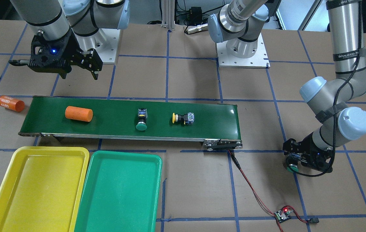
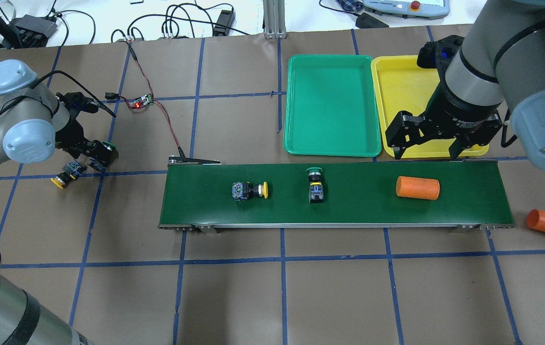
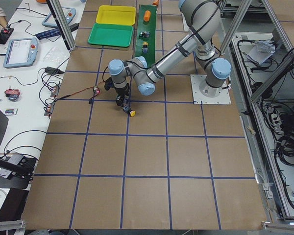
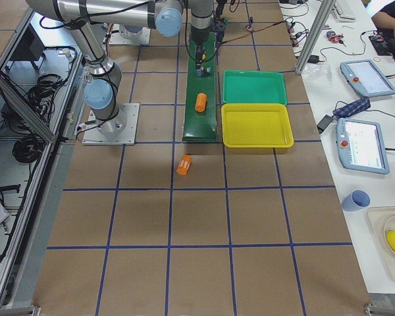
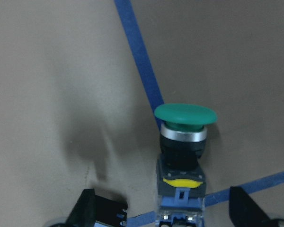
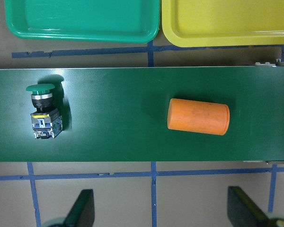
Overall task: Sort buttons by color to trays
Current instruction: 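Lower the right gripper onto the green-capped button while left grasps another button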
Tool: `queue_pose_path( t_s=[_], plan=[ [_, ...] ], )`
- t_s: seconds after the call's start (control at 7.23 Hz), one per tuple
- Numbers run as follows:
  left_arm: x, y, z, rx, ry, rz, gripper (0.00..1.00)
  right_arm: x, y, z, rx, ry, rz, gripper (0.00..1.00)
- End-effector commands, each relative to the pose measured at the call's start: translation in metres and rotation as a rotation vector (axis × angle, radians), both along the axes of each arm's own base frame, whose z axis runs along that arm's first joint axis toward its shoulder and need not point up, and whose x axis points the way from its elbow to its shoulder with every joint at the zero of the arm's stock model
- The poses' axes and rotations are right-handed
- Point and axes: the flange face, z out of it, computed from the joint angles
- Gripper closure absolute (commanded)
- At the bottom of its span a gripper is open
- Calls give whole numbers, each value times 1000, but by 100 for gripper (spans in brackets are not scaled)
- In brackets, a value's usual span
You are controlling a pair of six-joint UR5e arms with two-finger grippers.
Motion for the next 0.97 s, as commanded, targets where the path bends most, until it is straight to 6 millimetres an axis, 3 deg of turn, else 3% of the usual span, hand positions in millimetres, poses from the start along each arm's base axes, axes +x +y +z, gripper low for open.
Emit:
queue_pose_path(
  t_s=[0.0,0.14,0.28,0.41,0.55,0.69,0.83],
  plan=[
    [-9,-5,4,-13,-5,-11,81,11,-22,-30,17,-85,-45,0],
    [-11,-6,20,-42,-7,-14,96,24,-25,-48,20,-83,-61,0],
    [-15,-6,33,-52,-11,-17,100,45,-30,-69,0,-67,-51,0],
    [-16,-4,64,-60,-13,-7,100,59,-34,-89,-7,-66,-87,0],
    [-33,4,92,-22,9,44,100,70,-35,-108,8,-61,-114,0],
    [-89,12,115,-20,-1,106,100,85,-30,-119,23,-53,-119,0],
    [-149,20,123,-31,-2,165,100,86,-25,-134,54,-35,-114,0]
  ],
)
